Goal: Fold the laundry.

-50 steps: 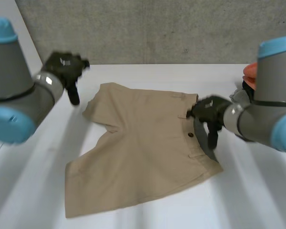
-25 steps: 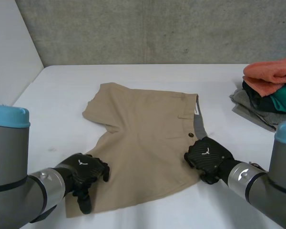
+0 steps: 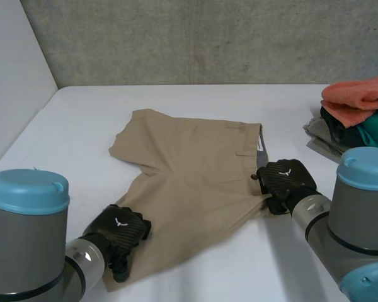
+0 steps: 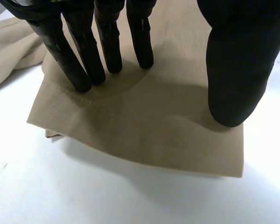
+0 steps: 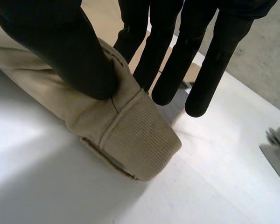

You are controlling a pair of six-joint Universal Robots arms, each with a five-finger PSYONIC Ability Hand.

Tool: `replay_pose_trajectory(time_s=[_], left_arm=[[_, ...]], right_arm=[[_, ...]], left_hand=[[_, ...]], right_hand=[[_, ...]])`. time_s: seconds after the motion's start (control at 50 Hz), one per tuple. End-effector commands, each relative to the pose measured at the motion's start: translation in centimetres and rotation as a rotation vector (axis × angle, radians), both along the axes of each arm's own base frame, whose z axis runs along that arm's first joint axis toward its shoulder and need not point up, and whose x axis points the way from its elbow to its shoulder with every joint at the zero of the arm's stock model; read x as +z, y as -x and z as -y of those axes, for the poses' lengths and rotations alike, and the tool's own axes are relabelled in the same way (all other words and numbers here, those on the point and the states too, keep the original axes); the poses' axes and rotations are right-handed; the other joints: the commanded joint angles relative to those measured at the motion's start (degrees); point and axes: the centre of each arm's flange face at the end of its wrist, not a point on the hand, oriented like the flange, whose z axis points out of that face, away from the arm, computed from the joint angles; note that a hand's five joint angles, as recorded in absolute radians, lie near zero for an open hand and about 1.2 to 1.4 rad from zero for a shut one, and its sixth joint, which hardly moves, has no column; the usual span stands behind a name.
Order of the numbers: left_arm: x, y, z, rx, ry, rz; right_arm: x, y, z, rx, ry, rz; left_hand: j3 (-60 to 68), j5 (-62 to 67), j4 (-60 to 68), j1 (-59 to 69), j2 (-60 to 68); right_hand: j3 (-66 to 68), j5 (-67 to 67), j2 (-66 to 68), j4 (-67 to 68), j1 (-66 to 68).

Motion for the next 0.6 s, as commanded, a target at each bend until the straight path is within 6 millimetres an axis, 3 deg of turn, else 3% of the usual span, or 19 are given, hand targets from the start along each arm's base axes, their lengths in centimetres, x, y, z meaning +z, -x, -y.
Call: replay_pose_trajectory(time_s=[0.02, 0.1, 0.12, 0.14, 0.16, 0.26, 0.32, 0.48, 0.56, 0.6], left_arm=[[-0.7, 0.3, 0.1, -0.01, 0.02, 0.025], [-0.7, 0.5, 0.3, -0.012, 0.054, 0.017], [-0.7, 0.6, 0.3, -0.013, 0.061, 0.013], [-0.8, 0.8, 0.4, -0.018, 0.075, 0.007], [-0.8, 0.9, 0.5, -0.017, 0.083, 0.002], [-1.2, 0.8, 1.0, -0.006, 0.083, -0.007], [-1.2, 0.5, 0.6, -0.019, 0.05, -0.003], [1.8, -1.0, -1.8, -0.126, -0.055, 0.034], [2.3, -1.4, -3.1, -0.214, -0.141, 0.109], [2.7, -1.3, -2.2, -0.229, -0.13, 0.128]], right_arm=[[0.5, -0.1, 0.2, -0.03, -0.012, -0.001], [0.6, -0.2, -0.1, -0.026, -0.019, -0.004], [0.7, -0.2, -0.2, -0.024, -0.02, -0.006], [0.9, -0.2, -0.4, -0.021, -0.023, -0.007], [1.0, -0.2, -0.5, -0.019, -0.026, -0.01], [2.3, 0.3, -1.2, 0.004, -0.035, -0.044], [2.5, 1.2, -2.4, 0.079, -0.076, -0.154], [2.2, 5.0, -6.1, 0.423, -0.291, -0.547], [2.5, 5.6, -6.1, 0.507, -0.307, -0.615], [2.5, 5.3, -5.3, 0.479, -0.27, -0.596]], left_hand=[[4.92, 5.4, 5.29, 4.75, 5.19], [22.36, 22.84, 22.74, 22.2, 22.63], [29.75, 30.23, 30.12, 29.58, 30.02], [47.31, 47.79, 47.68, 47.14, 47.58], [53.12, 53.61, 53.5, 52.96, 53.39], [53.18, 53.67, 53.56, 53.02, 53.45], [53.18, 53.67, 53.56, 53.02, 53.45], [53.18, 53.67, 53.56, 53.02, 53.45], [53.18, 53.67, 53.56, 53.02, 53.45], [53.18, 53.67, 53.56, 53.02, 53.45]], right_hand=[[12.13, 12.03, 12.4, 11.63, 16.3], [12.13, 12.03, 12.4, 11.63, 16.3], [12.13, 12.03, 12.4, 11.63, 16.3], [12.13, 12.03, 12.4, 11.63, 16.3], [12.13, 12.03, 12.4, 11.63, 16.3], [12.13, 12.03, 12.4, 11.63, 16.3], [12.13, 12.03, 12.4, 11.63, 16.3], [12.13, 12.03, 12.4, 11.63, 16.3], [12.13, 12.03, 12.4, 11.63, 16.3], [12.13, 12.03, 12.4, 11.63, 16.3]])
